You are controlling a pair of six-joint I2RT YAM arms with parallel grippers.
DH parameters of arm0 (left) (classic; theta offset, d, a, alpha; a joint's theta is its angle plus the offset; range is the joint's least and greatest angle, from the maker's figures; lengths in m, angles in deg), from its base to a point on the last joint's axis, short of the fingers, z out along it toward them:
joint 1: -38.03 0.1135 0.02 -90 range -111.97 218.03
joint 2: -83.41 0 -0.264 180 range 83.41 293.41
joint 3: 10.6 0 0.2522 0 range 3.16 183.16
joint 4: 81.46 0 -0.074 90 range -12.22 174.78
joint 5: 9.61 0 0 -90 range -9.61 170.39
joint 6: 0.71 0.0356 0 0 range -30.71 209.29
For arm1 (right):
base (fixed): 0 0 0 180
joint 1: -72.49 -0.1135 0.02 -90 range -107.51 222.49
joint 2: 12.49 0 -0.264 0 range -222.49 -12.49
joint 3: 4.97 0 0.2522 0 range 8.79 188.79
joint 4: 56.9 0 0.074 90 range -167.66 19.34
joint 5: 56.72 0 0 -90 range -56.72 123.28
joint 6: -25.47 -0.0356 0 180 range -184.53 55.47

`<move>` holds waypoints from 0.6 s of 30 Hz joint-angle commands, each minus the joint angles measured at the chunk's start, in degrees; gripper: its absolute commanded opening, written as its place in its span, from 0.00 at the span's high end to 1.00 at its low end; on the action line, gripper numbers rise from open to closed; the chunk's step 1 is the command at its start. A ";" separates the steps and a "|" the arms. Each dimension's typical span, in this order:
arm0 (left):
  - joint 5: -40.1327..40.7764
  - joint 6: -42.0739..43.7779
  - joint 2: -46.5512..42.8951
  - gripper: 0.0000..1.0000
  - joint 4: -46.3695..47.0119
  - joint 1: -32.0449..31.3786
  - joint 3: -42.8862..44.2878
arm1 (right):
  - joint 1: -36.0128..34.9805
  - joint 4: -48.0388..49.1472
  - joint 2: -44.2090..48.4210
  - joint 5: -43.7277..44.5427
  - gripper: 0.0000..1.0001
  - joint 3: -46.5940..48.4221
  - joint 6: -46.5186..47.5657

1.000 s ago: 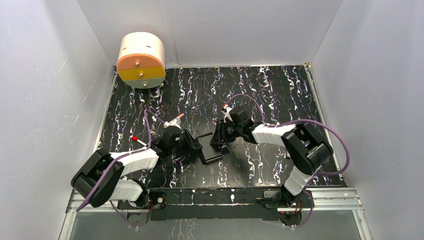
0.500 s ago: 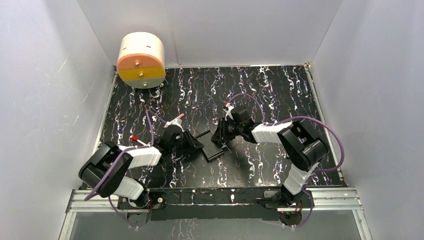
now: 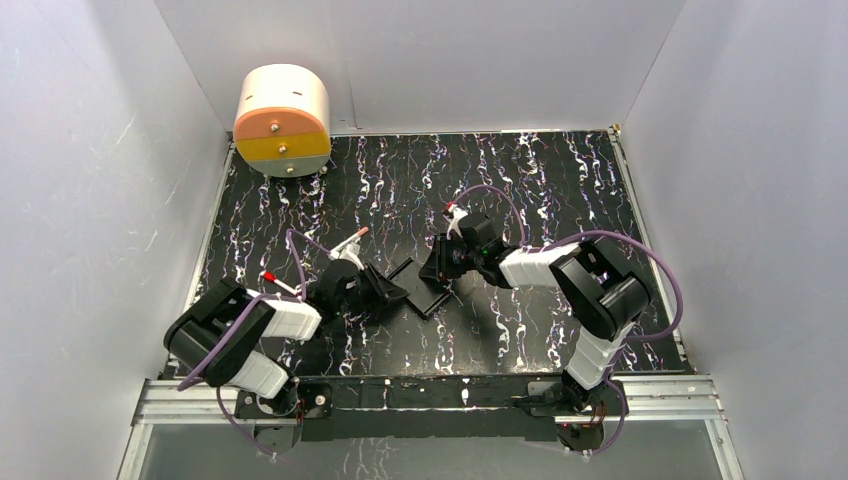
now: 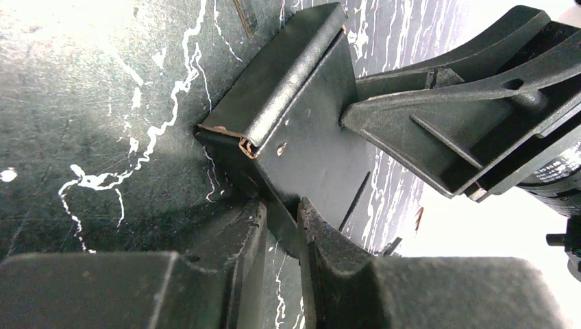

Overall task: Fold the paper box
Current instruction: Close the paper box at the center of the board.

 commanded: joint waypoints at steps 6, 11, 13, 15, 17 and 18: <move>-1.46 -0.09 6.28 0.91 5.83 -3.02 1.69 | -5.78 -1.31 -2.85 -5.56 0.71 0.30 3.45; 0.34 2.33 7.30 0.90 2.76 -8.34 8.80 | -5.73 -7.85 -3.43 -4.50 0.71 7.11 10.83; 2.29 3.11 6.58 0.89 1.29 -8.29 9.54 | -5.69 -10.58 -3.94 -3.30 0.71 8.96 14.46; 4.44 5.02 5.48 0.88 -2.55 -8.26 11.24 | -5.60 -12.26 -4.26 -2.56 0.71 9.95 17.42; 4.99 6.72 5.00 0.88 -5.02 -8.29 12.56 | -5.17 -12.80 -4.58 -2.38 0.71 10.21 19.22; 5.12 6.86 4.82 0.87 -5.20 -8.32 12.75 | -4.97 -12.82 -4.65 -2.56 0.71 10.26 19.79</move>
